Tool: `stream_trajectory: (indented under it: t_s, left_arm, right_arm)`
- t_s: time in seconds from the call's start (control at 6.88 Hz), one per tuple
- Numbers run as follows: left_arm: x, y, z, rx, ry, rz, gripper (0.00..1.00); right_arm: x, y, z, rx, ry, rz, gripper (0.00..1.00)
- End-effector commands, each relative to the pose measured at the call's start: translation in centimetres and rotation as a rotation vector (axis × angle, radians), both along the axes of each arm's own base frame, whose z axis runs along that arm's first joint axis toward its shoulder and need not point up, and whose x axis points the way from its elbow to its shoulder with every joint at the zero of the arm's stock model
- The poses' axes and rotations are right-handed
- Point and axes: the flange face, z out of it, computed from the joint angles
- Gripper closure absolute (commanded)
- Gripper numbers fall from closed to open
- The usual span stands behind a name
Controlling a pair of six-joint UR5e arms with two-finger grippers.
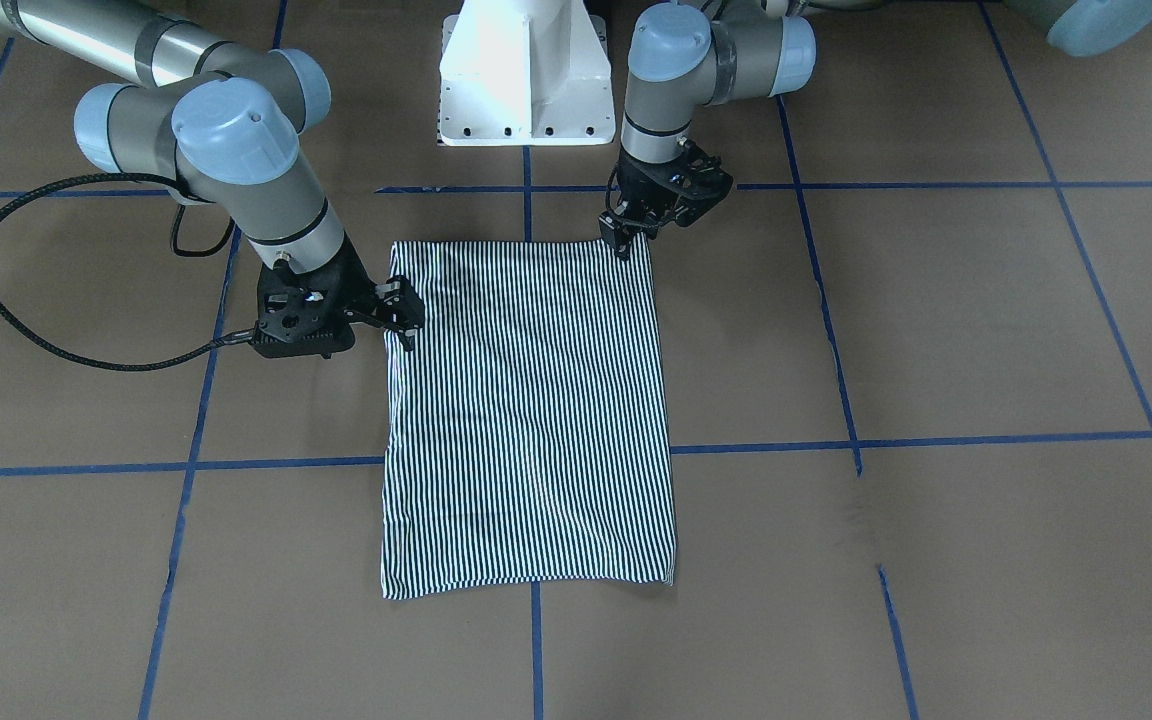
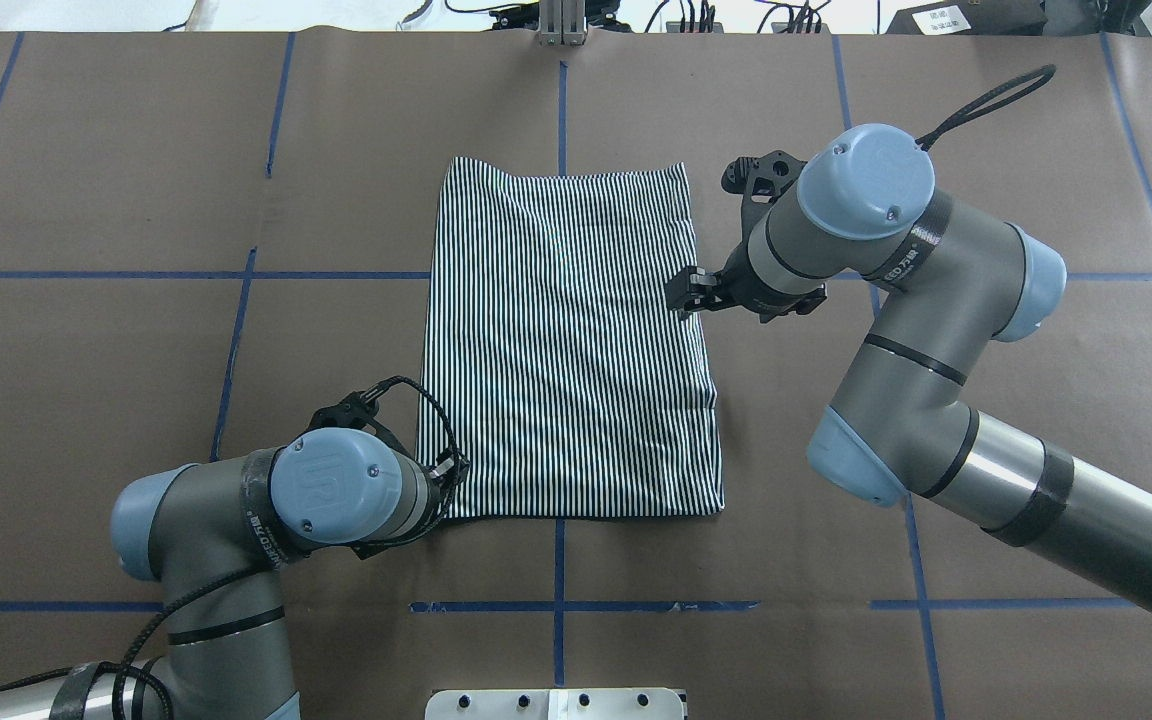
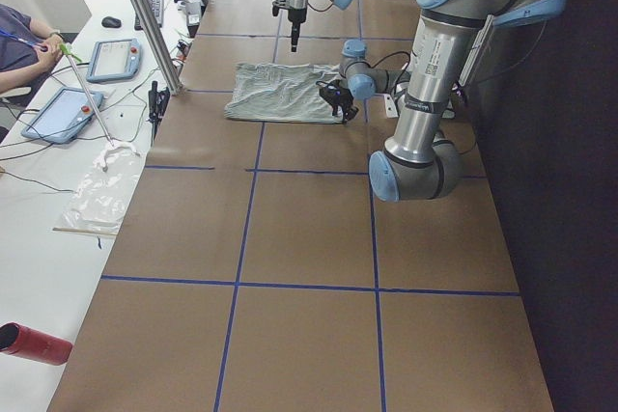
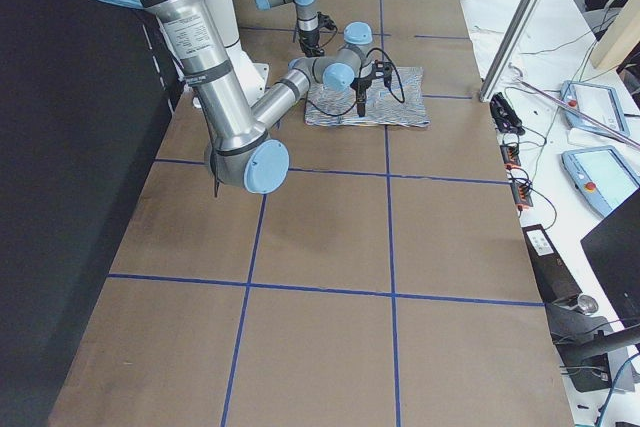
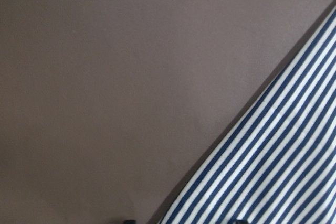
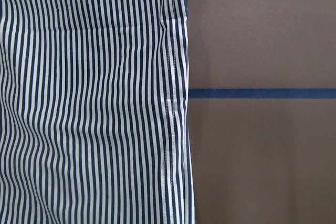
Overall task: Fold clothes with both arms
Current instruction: 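Lower the right gripper to the shirt's near corner beside the left gripper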
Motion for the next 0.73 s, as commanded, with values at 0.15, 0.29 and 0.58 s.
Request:
stream_trajectory:
  t_s: [0.15, 0.29, 0.58]
  left_arm:
    - [-0.1, 0.1, -0.4, -0.002, 0.01, -0.007, 1.0]
    - [-0.5, 0.1, -0.9, 0.013, 0.019, 0.003, 1.0]
    - [-2.0, 0.2, -2.0, 0.087, 0.035, 0.057, 1.0]
  right_arm:
    - [0.0, 0.0, 0.1, -0.005, 0.007, 0.0, 0.0]
    - [0.1, 0.0, 0.0, -0.005, 0.005, 0.0, 0.0]
    - [1.0, 1.5, -1.7, -0.079, -0.002, 0.035, 0.0]
